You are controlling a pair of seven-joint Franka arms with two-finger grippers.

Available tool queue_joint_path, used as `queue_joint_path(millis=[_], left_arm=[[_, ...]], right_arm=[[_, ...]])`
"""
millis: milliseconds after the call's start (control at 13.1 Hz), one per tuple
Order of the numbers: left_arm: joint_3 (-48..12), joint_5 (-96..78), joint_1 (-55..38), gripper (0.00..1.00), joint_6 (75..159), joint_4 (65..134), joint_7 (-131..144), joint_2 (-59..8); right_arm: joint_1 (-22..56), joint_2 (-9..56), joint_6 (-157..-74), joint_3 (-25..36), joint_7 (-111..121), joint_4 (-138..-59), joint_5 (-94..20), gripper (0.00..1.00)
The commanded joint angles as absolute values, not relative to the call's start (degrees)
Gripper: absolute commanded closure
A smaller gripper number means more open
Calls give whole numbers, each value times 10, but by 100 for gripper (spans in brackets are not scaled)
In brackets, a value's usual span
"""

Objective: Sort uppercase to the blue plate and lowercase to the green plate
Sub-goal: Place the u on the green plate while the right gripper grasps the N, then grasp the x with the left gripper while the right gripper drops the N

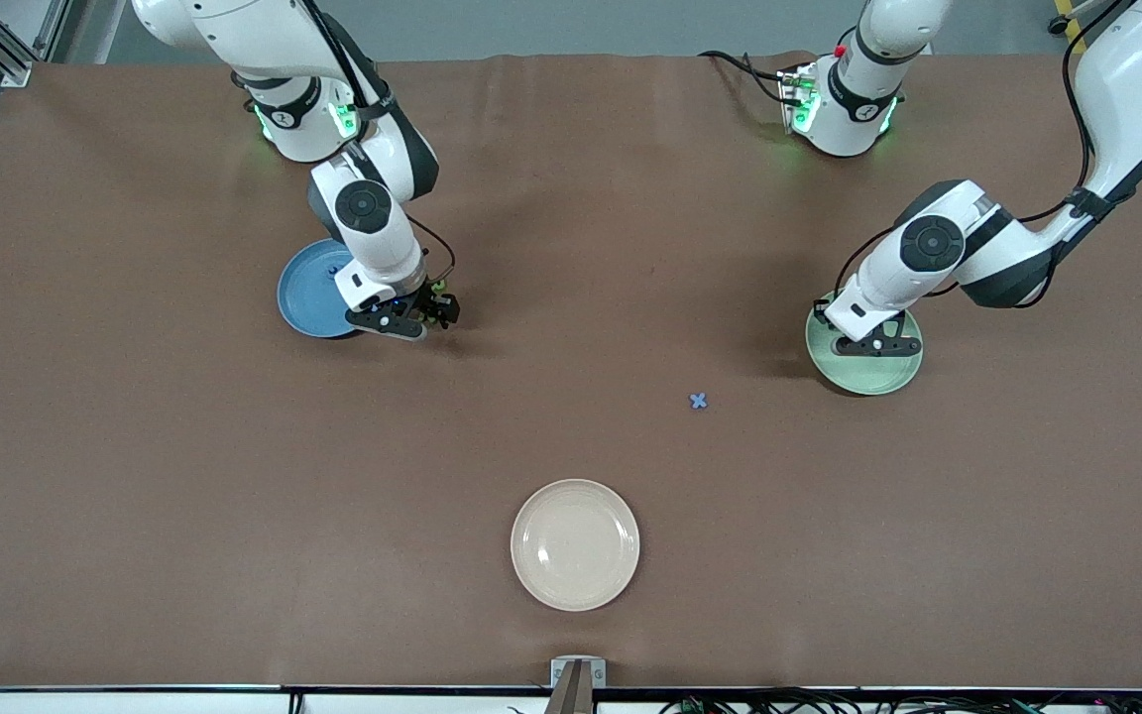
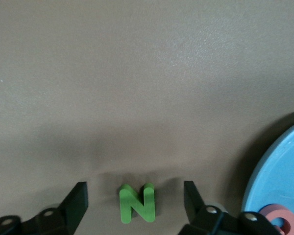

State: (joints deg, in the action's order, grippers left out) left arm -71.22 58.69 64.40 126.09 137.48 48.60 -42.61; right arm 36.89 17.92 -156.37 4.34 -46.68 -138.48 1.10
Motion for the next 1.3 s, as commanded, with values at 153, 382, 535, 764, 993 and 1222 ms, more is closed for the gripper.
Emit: queue_joint_path(millis=[153,382,535,764,993,1222], left_arm=[[-701,609,645,75,1279,1387,486,-423],[-703,609,645,0,1278,1385,489,-418],[-726,601,645,0,1276,1371,495,-417],[-754,546,614,0,1275,1317,506,-418],[-721,512,480,0,1273,1228,628,-423],[-620,483,306,0,1273,1138,727,-423]], right_arm=[[375,177,-1575,45,-458,-1403,2,26],[380,181,-1575,44,-459,-1403,2,34],[380,183,-1575,43,-459,-1403,2,45],[380,182,-1571,43,-463,-1402,2,85],[380,178,-1558,43,-468,-1401,2,100],[374,137,-1486,44,-468,-1392,2,100]])
